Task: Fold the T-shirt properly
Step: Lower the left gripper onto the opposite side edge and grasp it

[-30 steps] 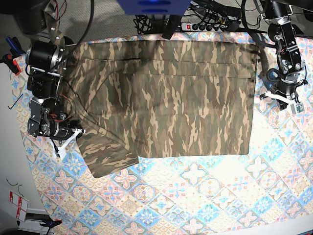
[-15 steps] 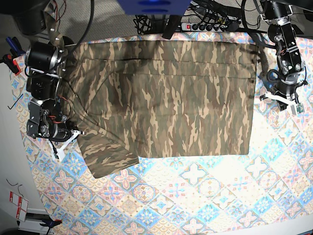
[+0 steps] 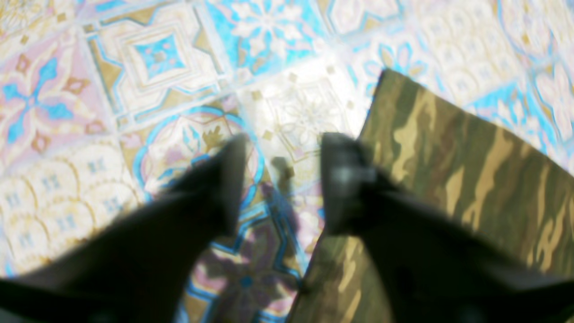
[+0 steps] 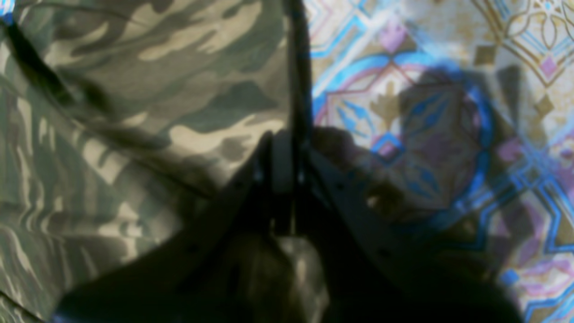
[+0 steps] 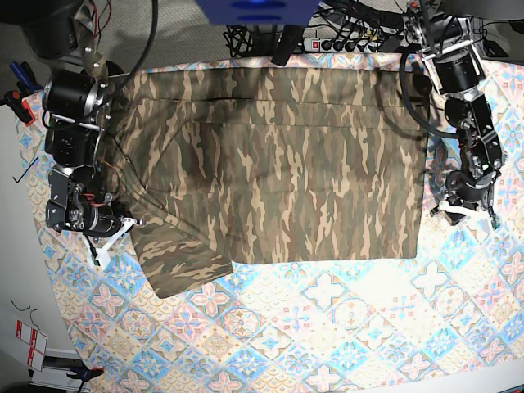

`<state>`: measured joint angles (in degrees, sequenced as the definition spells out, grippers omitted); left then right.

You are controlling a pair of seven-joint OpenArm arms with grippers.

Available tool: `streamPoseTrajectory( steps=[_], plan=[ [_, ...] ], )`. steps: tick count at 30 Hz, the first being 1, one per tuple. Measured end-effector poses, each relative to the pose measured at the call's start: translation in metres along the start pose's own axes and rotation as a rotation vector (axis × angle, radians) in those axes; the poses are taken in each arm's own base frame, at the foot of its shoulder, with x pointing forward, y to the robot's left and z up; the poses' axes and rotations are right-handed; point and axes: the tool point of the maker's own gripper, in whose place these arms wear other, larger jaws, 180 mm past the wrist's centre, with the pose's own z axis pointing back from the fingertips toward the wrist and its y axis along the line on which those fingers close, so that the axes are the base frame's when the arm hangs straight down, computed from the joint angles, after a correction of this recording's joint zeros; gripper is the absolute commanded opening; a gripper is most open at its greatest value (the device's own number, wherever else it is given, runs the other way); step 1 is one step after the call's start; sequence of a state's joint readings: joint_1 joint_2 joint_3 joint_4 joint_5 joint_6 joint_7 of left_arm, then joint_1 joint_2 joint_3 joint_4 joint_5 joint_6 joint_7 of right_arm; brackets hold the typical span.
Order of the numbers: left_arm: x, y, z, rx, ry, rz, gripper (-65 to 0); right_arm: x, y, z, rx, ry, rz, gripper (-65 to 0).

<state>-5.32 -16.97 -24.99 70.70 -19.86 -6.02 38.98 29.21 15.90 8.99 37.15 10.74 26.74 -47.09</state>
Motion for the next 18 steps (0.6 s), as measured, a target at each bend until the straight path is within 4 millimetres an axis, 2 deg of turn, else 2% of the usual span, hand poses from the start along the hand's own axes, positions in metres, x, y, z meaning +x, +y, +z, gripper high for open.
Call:
streamPoseTrajectory(
  steps=[2,5,8,11,15,18],
  plan=[
    [-0.013,-0.003,-0.001,-0.009,0.03,0.008,-25.0,0.0,0.001,0.0,0.001,0.0,0.0,-64.7],
    [-0.035,-0.002,-0.008,-0.017,0.088,0.02,-24.8,0.0,0.0,0.0,0.0,-0.001,0.0,-64.7],
    [-0.054,-0.013,-0.019,-0.084,0.155,0.018,-24.8,0.001,0.0,0.0,0.001,-0.003,0.001,-64.7],
    [-0.055,-0.023,-0.027,-0.124,0.157,0.034,-24.8,0.001,0.002,0.0,0.003,-0.002,0.001,-64.7],
    [-0.057,-0.04,-0.029,-0.153,0.139,0.055,-24.8,0.001,0.0,0.0,0.0,-0.002,0.0,-64.7],
    [-0.06,-0.045,-0.03,-0.163,0.144,0.055,-24.8,0.001,0.0,0.0,0.001,-0.003,0.001,-64.7]
  ],
)
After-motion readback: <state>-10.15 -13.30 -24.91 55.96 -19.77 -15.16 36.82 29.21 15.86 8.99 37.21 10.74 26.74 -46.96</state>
